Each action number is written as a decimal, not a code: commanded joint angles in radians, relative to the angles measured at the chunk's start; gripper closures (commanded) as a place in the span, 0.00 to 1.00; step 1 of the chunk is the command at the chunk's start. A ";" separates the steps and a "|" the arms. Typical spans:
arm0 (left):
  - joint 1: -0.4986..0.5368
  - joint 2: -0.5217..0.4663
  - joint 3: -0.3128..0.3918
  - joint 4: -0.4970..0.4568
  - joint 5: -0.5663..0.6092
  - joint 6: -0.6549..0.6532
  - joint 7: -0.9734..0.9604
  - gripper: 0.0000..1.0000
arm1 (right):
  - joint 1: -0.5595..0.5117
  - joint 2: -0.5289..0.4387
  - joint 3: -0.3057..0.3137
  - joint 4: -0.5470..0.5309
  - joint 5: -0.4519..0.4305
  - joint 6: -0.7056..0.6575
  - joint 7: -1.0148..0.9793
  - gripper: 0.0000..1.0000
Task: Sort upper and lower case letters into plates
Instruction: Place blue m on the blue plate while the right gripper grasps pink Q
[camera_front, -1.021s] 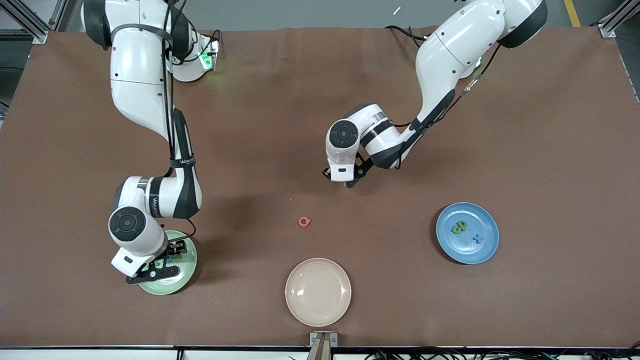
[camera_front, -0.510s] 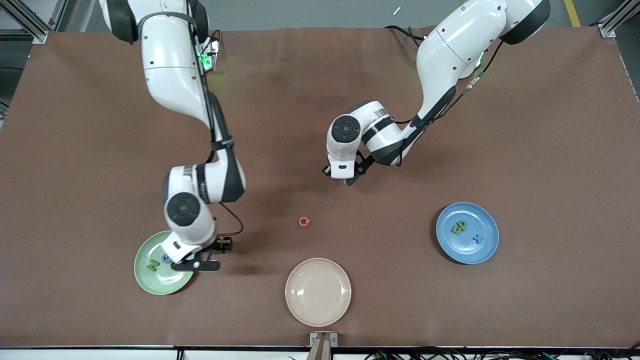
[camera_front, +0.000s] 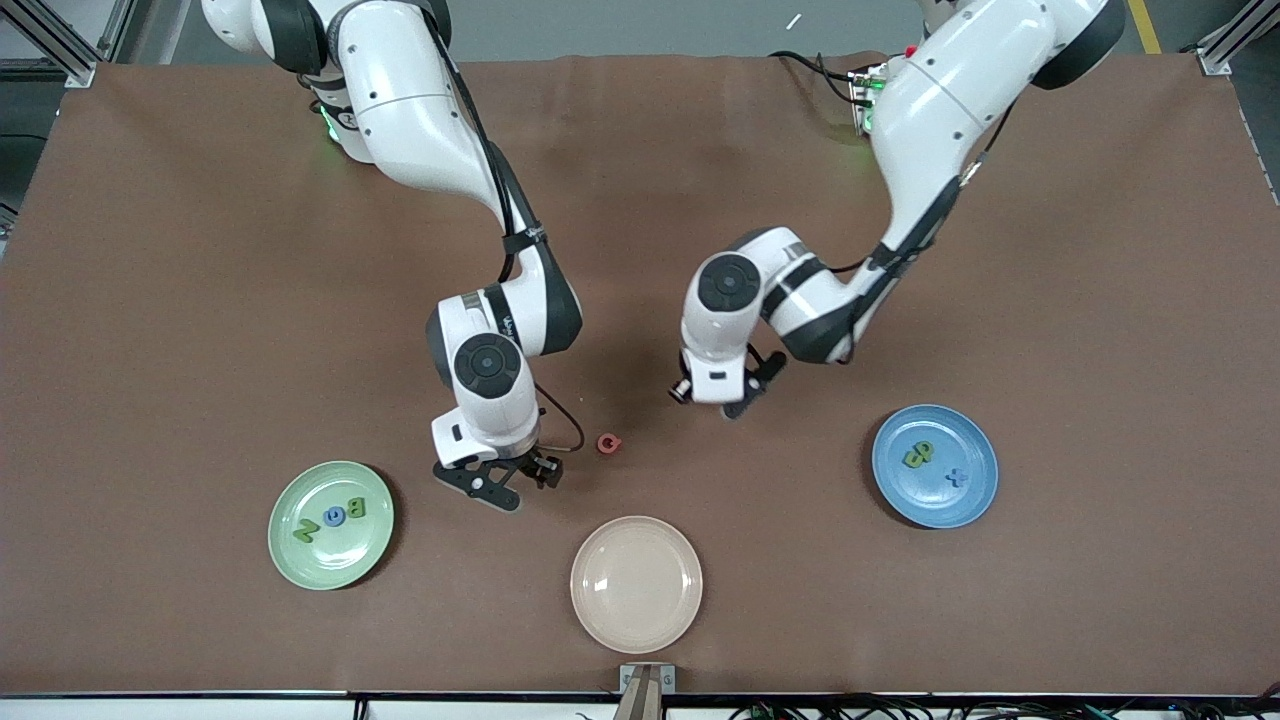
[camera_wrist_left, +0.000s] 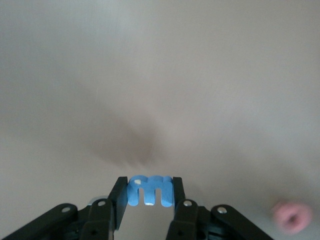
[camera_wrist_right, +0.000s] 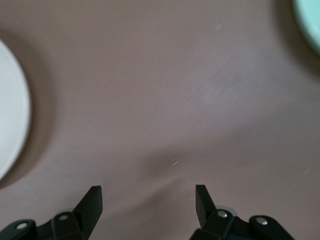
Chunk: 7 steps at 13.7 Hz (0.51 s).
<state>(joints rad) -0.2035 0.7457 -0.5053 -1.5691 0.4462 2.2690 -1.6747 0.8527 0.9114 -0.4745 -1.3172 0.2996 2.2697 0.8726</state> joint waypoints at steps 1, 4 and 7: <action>0.125 -0.022 -0.005 0.038 0.017 -0.042 0.213 0.99 | -0.015 -0.003 0.082 0.000 0.006 0.075 0.139 0.17; 0.243 -0.045 -0.006 0.032 0.017 -0.049 0.441 0.99 | -0.007 0.029 0.131 -0.001 0.004 0.106 0.195 0.17; 0.369 -0.040 -0.004 0.031 0.017 -0.092 0.665 0.96 | 0.000 0.055 0.165 0.000 0.006 0.169 0.226 0.17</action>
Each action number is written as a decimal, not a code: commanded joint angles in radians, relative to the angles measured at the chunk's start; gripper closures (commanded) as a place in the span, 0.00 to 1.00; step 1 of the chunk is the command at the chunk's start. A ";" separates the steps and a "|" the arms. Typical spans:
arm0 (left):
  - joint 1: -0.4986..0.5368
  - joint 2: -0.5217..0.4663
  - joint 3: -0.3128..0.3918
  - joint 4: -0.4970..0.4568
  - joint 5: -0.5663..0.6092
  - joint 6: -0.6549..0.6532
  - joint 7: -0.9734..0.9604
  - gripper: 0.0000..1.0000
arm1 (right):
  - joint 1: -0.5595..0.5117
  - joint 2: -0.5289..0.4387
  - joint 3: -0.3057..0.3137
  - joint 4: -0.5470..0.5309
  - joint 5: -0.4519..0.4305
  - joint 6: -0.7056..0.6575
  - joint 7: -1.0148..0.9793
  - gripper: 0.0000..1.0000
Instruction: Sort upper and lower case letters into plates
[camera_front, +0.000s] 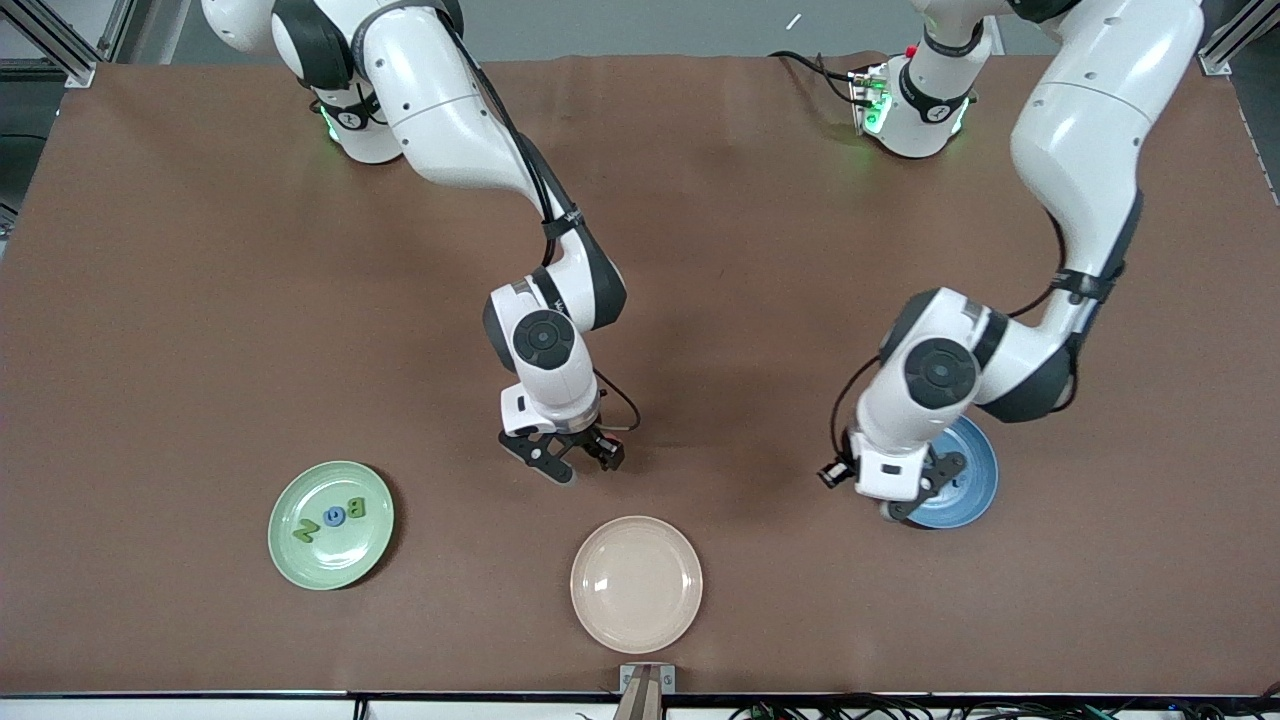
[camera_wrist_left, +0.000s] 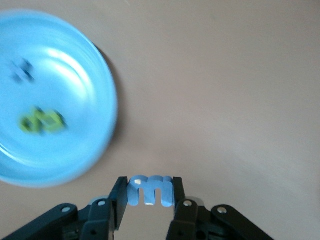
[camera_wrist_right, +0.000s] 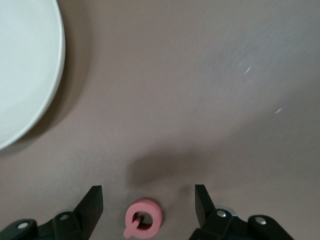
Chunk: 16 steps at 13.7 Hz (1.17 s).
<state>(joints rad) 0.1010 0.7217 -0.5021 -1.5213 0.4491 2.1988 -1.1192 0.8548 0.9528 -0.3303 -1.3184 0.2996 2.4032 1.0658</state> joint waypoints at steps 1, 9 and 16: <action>0.104 -0.013 -0.007 -0.025 0.014 -0.024 0.183 0.89 | 0.000 0.024 0.025 0.001 0.006 0.054 0.037 0.18; 0.174 -0.108 -0.028 -0.031 0.005 -0.109 0.403 0.00 | 0.036 0.043 0.030 0.001 0.004 0.056 0.062 0.86; 0.183 -0.353 -0.090 -0.008 -0.110 -0.298 0.526 0.00 | -0.037 -0.020 0.019 0.062 -0.007 -0.155 -0.066 1.00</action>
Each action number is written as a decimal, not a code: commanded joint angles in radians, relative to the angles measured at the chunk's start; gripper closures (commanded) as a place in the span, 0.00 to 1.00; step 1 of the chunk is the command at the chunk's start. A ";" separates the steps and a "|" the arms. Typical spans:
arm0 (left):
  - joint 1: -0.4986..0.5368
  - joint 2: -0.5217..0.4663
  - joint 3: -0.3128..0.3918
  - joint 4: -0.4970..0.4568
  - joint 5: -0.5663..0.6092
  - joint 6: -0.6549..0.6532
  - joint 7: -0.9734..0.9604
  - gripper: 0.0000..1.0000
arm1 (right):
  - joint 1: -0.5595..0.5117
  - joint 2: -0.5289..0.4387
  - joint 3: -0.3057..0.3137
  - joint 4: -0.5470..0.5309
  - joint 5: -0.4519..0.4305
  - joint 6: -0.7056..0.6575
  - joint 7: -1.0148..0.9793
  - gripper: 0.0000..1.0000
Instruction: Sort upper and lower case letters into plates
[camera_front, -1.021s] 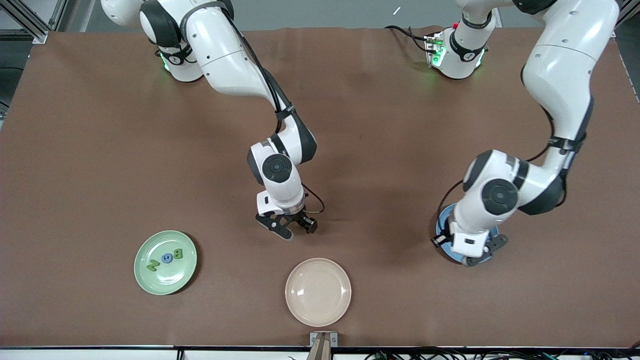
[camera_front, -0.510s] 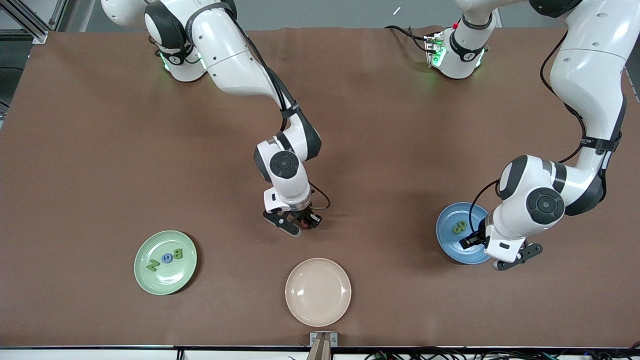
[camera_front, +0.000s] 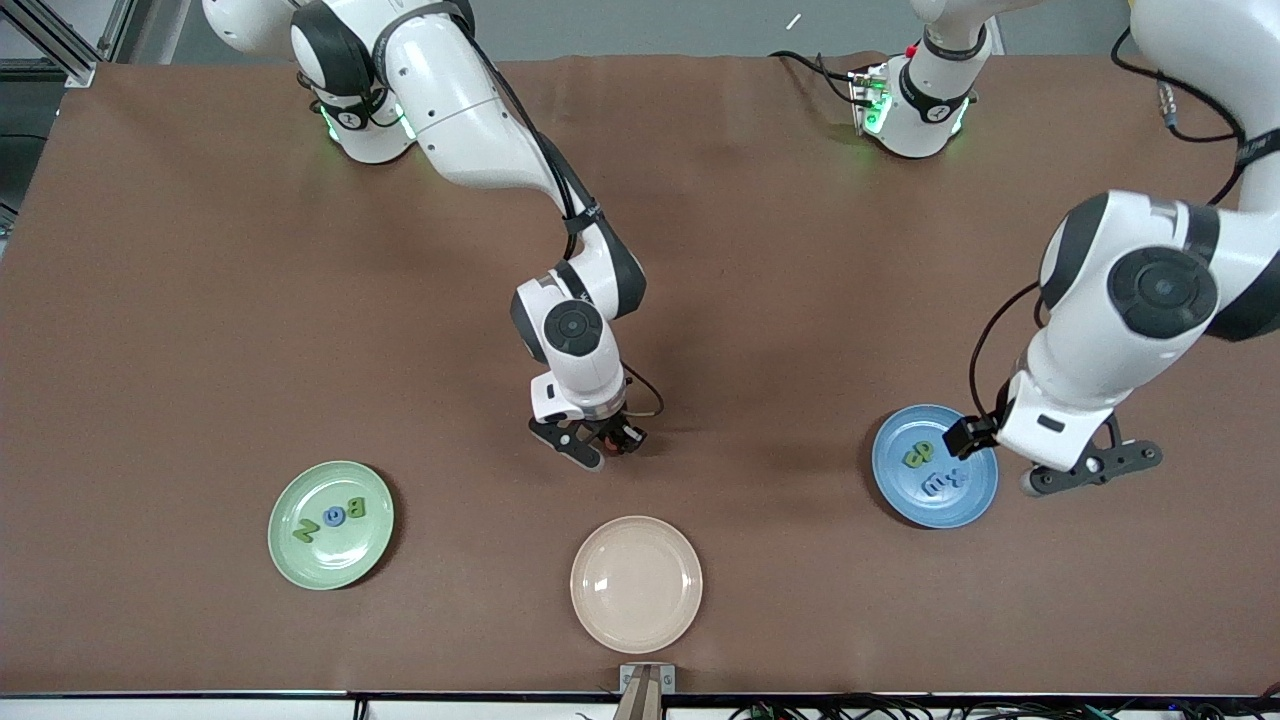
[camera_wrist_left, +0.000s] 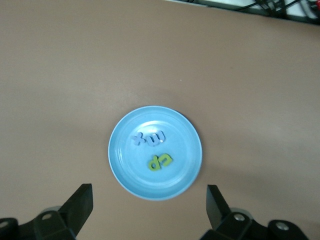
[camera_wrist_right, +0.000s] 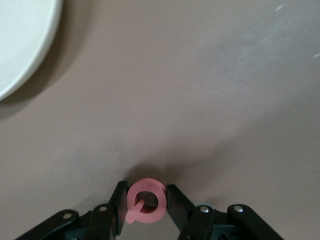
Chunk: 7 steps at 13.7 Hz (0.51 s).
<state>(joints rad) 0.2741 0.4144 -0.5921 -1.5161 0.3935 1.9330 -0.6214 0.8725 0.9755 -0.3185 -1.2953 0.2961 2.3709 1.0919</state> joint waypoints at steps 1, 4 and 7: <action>0.010 -0.065 0.000 0.011 -0.068 -0.078 0.032 0.00 | -0.087 -0.055 -0.002 0.074 -0.003 -0.213 -0.163 1.00; 0.010 -0.086 -0.002 0.077 -0.076 -0.184 0.077 0.00 | -0.141 -0.081 -0.074 0.105 -0.005 -0.353 -0.390 1.00; 0.034 -0.117 -0.002 0.085 -0.102 -0.200 0.121 0.00 | -0.132 -0.083 -0.207 0.094 -0.009 -0.392 -0.637 1.00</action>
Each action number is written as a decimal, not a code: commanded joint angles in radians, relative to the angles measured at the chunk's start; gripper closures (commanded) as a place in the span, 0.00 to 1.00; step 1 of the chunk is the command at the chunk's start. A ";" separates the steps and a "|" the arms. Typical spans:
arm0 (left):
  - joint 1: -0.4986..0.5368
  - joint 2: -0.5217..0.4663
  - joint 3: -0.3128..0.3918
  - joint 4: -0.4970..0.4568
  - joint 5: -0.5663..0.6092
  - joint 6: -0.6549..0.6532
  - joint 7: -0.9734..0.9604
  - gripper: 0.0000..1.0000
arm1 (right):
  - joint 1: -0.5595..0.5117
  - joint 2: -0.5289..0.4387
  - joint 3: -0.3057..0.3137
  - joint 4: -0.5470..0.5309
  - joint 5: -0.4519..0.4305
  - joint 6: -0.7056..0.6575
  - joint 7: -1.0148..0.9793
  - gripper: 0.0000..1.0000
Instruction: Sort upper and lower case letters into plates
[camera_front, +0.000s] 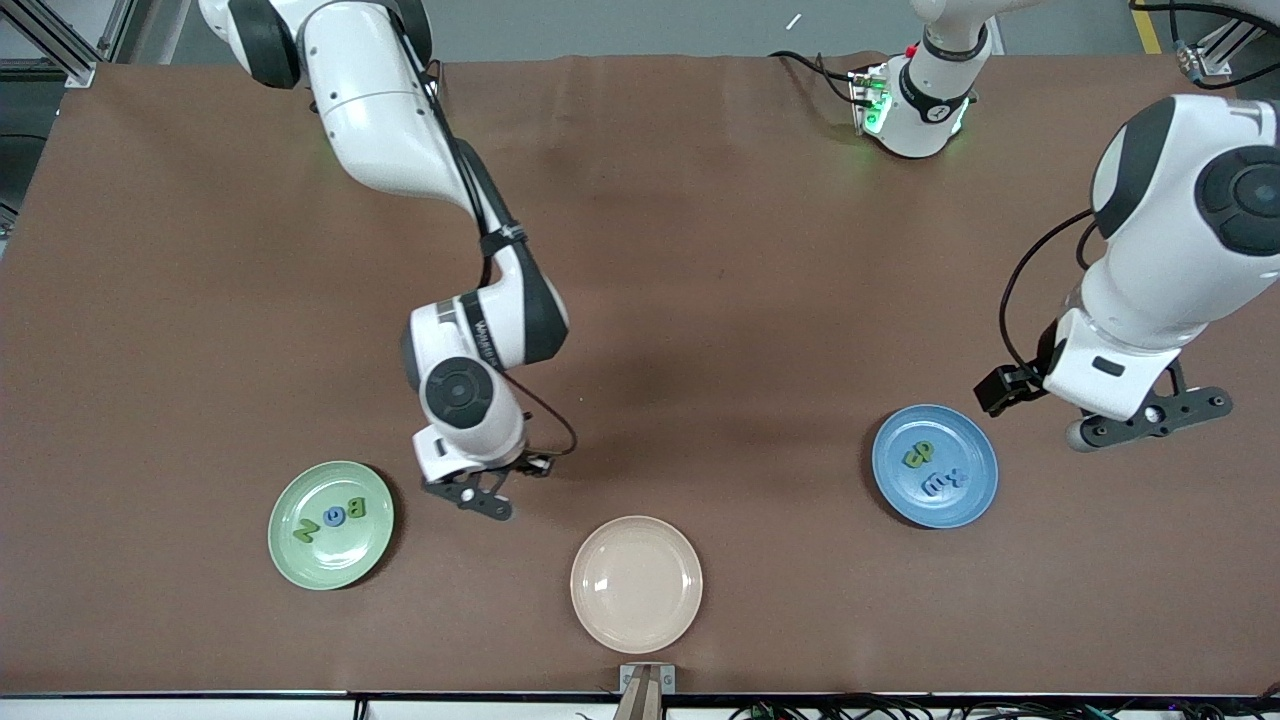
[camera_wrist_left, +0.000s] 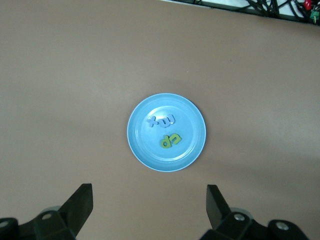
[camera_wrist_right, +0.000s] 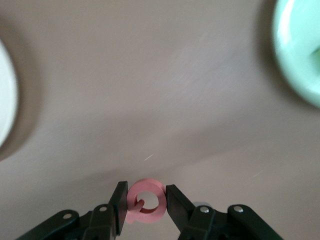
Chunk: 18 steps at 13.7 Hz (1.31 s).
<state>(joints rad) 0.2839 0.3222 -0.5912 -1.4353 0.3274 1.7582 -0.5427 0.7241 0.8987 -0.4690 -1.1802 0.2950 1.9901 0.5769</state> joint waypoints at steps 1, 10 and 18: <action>0.030 -0.040 0.001 0.004 -0.056 -0.035 0.053 0.00 | 0.006 -0.006 -0.094 -0.022 -0.017 -0.011 -0.209 1.00; 0.047 -0.103 0.001 0.004 -0.100 -0.115 0.112 0.00 | -0.212 0.046 -0.108 -0.049 -0.027 0.165 -0.670 0.55; 0.034 -0.133 0.010 -0.002 -0.139 -0.128 0.116 0.00 | -0.213 0.002 -0.106 -0.068 -0.017 0.216 -0.693 0.00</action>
<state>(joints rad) 0.3232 0.2347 -0.5929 -1.4258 0.2236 1.6451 -0.4536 0.5072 0.9489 -0.5809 -1.2230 0.2822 2.2078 -0.0922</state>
